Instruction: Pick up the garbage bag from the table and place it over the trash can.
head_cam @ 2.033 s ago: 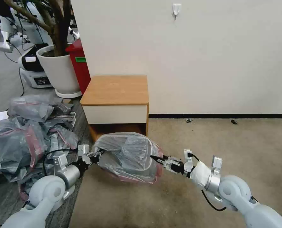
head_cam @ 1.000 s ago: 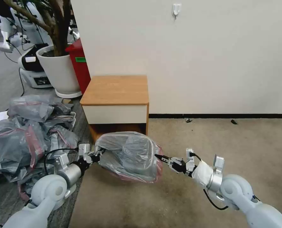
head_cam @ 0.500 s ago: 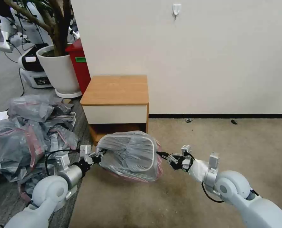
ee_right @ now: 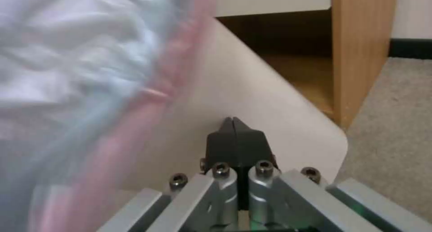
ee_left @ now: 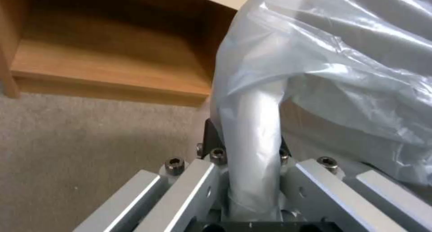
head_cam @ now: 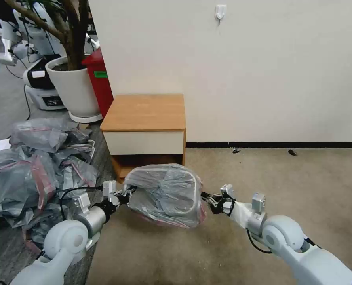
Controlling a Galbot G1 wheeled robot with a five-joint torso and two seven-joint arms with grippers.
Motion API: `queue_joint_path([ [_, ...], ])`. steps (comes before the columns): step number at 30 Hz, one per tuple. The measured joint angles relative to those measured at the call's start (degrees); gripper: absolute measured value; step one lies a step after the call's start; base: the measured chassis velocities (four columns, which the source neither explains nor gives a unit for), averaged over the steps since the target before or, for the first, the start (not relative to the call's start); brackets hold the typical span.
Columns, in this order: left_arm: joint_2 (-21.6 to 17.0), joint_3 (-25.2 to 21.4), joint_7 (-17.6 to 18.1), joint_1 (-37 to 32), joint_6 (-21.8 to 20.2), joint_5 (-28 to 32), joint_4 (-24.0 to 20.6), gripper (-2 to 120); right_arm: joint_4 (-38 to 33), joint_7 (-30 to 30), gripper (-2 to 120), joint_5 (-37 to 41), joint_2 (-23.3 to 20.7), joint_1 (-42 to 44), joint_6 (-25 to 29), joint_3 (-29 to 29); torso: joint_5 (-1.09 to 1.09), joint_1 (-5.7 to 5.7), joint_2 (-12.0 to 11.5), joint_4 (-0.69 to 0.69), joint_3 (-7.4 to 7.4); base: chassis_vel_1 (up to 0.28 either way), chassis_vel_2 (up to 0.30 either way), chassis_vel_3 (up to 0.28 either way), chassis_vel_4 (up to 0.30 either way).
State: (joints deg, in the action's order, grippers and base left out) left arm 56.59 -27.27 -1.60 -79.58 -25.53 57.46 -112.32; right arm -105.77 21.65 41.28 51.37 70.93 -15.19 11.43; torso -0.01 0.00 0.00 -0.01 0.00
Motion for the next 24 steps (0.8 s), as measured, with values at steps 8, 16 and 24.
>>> queue_joint_path([
  [8, 0.1, -0.1, -0.1, 0.7, 0.0, 0.0, 1.1, 2, -0.1, 1.1, 0, -0.9, 0.0, 0.5, 0.3, 0.7, 0.02, 0.00, 0.0, 0.01, 0.00, 0.000, 0.000, 0.000, 0.000],
  [16, -0.8, -0.9, -0.2, 1.6, 0.3, 0.0, 2.6, 2, 7.0, 11.8, 23, 13.3, -3.1, 1.3, -1.3, 6.9, 0.02, 0.00, 0.0, 0.01, 0.00, 0.000, 0.000, 0.000, 0.000],
  [24, -0.9, -0.6, -0.2, 2.2, 0.4, 0.1, 2.6, 2, 8.2, 21.2, 52, 21.4, -3.2, 1.3, -3.9, 6.7, 0.01, 0.00, 0.0, 0.00, 0.00, 0.000, 0.000, 0.000, 0.000],
])
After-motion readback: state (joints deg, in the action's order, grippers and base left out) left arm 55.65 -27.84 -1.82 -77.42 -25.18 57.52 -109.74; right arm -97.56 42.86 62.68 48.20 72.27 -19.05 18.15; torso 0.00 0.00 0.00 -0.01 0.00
